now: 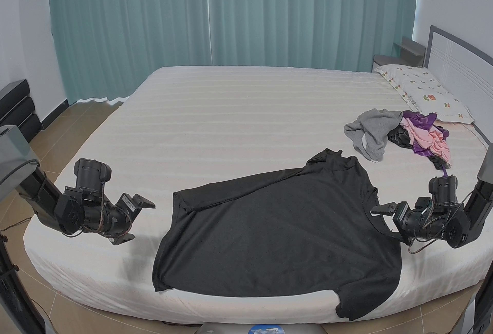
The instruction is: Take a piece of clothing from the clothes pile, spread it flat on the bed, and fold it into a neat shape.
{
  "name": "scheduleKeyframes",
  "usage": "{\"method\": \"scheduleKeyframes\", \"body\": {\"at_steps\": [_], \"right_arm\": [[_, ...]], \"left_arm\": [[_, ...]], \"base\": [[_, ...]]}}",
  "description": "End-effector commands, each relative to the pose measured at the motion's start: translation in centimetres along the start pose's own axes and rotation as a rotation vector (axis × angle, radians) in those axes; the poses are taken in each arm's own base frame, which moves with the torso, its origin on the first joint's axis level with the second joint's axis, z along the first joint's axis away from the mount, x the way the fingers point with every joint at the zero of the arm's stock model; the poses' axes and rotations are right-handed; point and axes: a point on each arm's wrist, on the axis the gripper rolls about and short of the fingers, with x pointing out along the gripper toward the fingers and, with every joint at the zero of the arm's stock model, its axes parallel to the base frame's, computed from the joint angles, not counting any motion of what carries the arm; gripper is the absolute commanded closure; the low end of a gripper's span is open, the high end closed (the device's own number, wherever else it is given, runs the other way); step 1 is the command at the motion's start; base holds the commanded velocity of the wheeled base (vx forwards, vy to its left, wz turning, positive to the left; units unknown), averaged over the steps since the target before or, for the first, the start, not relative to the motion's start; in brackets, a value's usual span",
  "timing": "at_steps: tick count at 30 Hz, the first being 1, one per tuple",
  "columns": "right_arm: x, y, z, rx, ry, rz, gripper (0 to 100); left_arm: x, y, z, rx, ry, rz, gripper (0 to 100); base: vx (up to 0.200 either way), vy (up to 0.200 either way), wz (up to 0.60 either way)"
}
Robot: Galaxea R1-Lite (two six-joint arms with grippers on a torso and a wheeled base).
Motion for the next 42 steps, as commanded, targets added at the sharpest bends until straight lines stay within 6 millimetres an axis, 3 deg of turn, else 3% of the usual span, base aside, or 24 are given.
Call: {"method": "scheduleKeyframes", "body": {"at_steps": [1,5,13,15,17,21,41,42], "right_arm": [[0.1,0.2,-0.1,-0.004,0.005,0.004,0],[0.2,0.3,-0.2,-0.009,0.008,0.007,0],[0.4,0.2,-0.1,-0.006,0.010,0.004,0],[0.5,0.1,-0.2,-0.005,0.012,0.002,0],[0.5,0.1,-0.1,-0.005,0.012,0.002,0],[0.6,0.0,-0.2,-0.005,0.013,-0.001,0],[1.3,-0.2,0.0,0.002,0.019,-0.004,0],[1.3,-0.2,0.1,0.001,0.018,-0.003,0]], "left_arm": [[0.6,-1.6,-0.5,0.031,0.011,-0.036,0],[1.0,-3.2,-0.5,0.059,0.011,-0.076,0],[6.9,-6.8,-2.2,0.140,0.057,-0.111,0],[7.4,-7.0,-2.4,0.149,0.060,-0.113,0],[9.4,-8.1,-2.2,0.177,0.029,-0.124,0],[11.4,-8.3,-2.0,0.213,0.000,-0.104,0],[13.3,-8.3,-2.0,0.221,0.009,-0.067,0],[13.3,-8.3,-2.0,0.221,0.010,-0.065,100]], "base": [[0.000,0.000,0.00],[0.000,0.000,0.00],[0.000,0.000,0.00],[0.000,0.000,0.00],[0.000,0.000,0.00],[0.000,0.000,0.00],[0.000,0.000,0.00],[0.000,0.000,0.00]]}}
